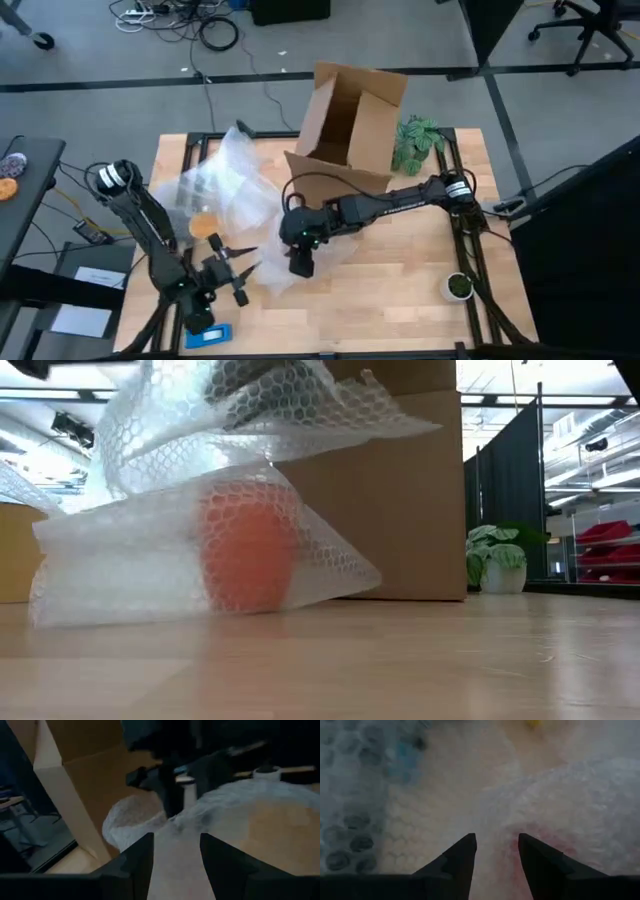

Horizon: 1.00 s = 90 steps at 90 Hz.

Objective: Wrap mug
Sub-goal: Wrap the orange mug with transparent bubble wrap

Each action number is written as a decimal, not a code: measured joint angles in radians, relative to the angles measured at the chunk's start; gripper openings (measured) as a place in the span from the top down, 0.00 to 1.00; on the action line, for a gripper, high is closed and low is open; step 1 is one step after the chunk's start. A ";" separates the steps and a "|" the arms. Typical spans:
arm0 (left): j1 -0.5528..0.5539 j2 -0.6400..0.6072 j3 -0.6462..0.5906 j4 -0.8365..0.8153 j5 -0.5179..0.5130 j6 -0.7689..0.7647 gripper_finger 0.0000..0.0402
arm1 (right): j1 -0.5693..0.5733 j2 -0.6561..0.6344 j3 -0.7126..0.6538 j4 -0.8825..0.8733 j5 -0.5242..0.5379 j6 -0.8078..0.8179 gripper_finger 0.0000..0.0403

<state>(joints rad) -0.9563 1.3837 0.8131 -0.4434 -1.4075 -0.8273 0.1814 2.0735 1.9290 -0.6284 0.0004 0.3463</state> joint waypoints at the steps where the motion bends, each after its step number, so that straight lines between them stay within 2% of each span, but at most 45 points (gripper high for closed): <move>1: 0.006 0.001 0.000 0.003 0.006 0.000 0.64 | 0.000 0.000 0.003 0.001 0.000 0.000 0.68; 33: 0.155 0.040 0.000 0.002 0.123 -0.018 0.64 | 0.018 -0.005 0.197 -0.064 0.000 -0.011 0.68; 57: 0.199 0.044 0.000 -0.036 0.165 -0.017 0.64 | 0.153 -0.006 0.228 -0.088 -0.072 0.079 0.68; 73: 0.216 0.044 0.000 -0.034 0.165 -0.017 0.64 | 0.258 0.002 0.152 -0.110 0.042 0.150 0.68; 90: 0.217 0.044 0.000 -0.035 0.179 -0.016 0.64 | 0.275 0.002 0.027 -0.119 0.262 0.210 0.68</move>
<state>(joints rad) -0.7395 1.4277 0.8131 -0.4789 -1.2288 -0.8429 0.4566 2.0754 1.9560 -0.7470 0.2622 0.5561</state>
